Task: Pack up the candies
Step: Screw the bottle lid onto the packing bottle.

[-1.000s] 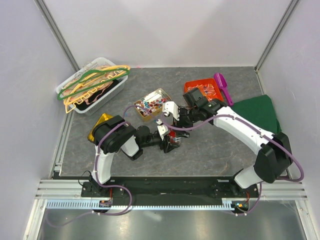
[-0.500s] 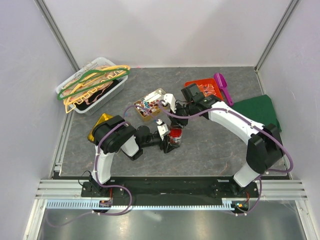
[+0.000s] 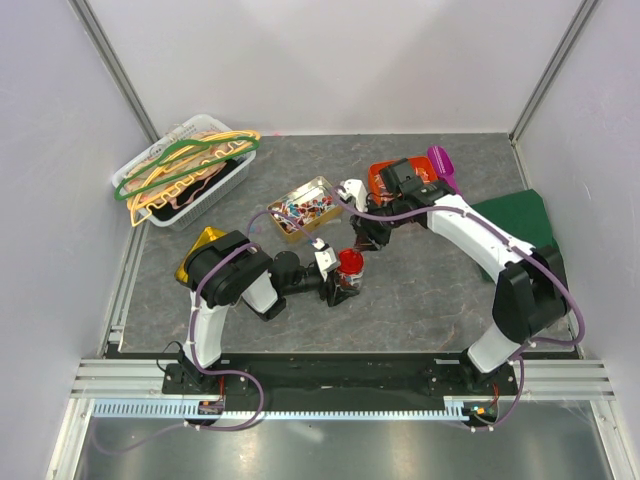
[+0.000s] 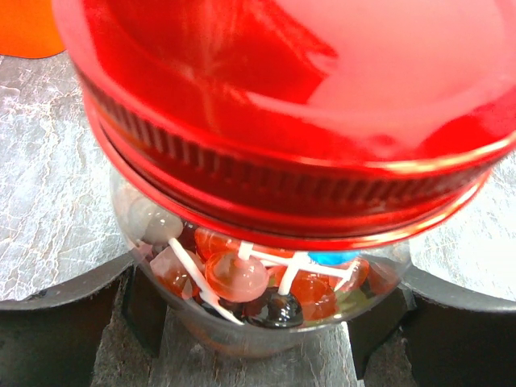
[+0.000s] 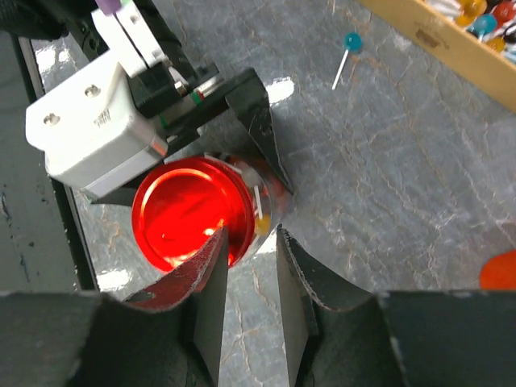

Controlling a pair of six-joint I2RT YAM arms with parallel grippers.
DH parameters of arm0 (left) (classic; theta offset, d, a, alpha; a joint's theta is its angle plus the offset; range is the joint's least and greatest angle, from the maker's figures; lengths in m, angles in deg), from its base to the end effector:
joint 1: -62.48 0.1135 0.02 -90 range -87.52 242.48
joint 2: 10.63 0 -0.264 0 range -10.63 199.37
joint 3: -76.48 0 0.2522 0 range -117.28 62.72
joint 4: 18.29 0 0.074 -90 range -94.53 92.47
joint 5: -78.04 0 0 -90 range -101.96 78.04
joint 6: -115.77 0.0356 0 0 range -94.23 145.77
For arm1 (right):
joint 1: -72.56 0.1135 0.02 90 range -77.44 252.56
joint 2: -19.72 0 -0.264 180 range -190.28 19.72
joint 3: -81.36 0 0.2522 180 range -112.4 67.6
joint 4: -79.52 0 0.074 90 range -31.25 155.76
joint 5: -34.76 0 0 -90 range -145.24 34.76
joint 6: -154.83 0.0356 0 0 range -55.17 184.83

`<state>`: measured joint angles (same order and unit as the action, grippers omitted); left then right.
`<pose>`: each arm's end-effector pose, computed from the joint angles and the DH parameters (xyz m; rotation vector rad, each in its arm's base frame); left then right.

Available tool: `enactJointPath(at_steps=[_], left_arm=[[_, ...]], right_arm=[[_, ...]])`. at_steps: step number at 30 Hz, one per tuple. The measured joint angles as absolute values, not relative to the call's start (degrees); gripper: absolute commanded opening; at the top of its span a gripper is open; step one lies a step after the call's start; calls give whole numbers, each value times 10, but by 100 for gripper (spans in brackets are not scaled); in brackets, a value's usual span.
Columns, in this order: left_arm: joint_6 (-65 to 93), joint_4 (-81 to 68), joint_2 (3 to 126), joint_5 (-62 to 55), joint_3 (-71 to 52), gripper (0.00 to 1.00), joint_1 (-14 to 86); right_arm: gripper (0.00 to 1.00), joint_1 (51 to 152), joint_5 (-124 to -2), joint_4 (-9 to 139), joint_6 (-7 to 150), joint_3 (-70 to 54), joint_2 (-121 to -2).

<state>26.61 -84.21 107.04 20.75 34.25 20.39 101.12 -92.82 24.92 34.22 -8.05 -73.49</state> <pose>0.2161 -0.2211 0.0860 1.0556 1.4847 -1.0126 0.2882 0.1816 0.2733 -1.4224 2.0251 0.8255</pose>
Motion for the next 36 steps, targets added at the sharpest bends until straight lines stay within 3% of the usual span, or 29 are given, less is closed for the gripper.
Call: enactJointPath(at_steps=[9,17,36], left_arm=[[267,-842,1070,210,342,50,204],[267,-842,1070,215,342,50,204],[272,-843,1070,230,343,50,204]], right_arm=[[36,1007,-957,186,317,-95,-745],[28,1006,-959,155,297,-101,-747],[26,1026,-934,132,282,-76,-711]])
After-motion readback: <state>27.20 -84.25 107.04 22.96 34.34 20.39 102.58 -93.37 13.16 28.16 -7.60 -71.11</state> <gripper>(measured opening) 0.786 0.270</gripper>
